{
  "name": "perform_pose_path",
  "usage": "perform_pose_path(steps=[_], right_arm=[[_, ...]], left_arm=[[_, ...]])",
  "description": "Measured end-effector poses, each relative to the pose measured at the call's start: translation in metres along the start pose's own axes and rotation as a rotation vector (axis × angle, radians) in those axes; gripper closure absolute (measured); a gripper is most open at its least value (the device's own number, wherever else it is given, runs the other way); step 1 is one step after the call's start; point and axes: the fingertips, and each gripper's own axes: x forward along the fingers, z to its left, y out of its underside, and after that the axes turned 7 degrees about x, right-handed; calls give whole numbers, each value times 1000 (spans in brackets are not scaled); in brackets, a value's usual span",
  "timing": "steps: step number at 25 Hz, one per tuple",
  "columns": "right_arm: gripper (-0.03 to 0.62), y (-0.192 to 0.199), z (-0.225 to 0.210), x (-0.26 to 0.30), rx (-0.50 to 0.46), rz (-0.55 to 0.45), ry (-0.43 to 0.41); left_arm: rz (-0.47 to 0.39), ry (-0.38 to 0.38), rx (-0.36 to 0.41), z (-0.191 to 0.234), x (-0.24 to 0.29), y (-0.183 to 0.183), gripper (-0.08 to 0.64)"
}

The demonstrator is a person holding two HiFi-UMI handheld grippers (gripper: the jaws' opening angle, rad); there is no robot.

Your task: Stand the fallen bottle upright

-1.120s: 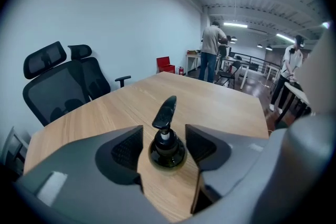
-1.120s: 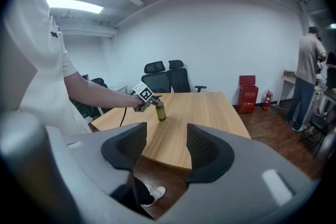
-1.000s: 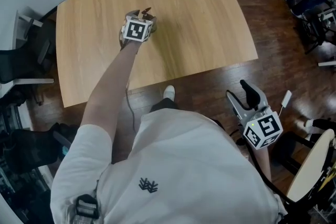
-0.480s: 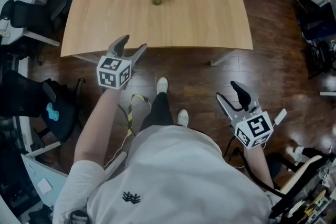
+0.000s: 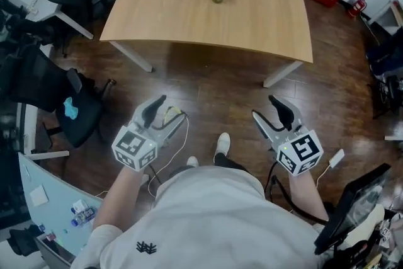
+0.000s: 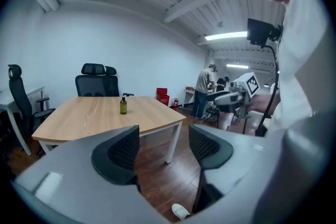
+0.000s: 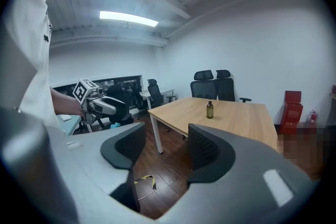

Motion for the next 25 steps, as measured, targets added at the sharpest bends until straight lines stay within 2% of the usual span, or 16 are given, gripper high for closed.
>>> perform_pose_path(steps=[5,9,15,19,25], right_arm=[[334,-2,51,-10,-28,-33,14],[328,6,95,-35,-27,-29,38],[327,34,143,-75,9,-37,69],[327,37,160,-92,-29,-61,67],[333,41,168,-126,-79,-74,66]], left_arm=[[-138,63,-31,-36,-56,-16,264],[-204,101,-48,-57,-94,-17,264],[-197,151,-3,-91,-133,0,264],[-221,132,16,-110,-148,2,262],[-268,109,-8,-144,-148,-12,261]])
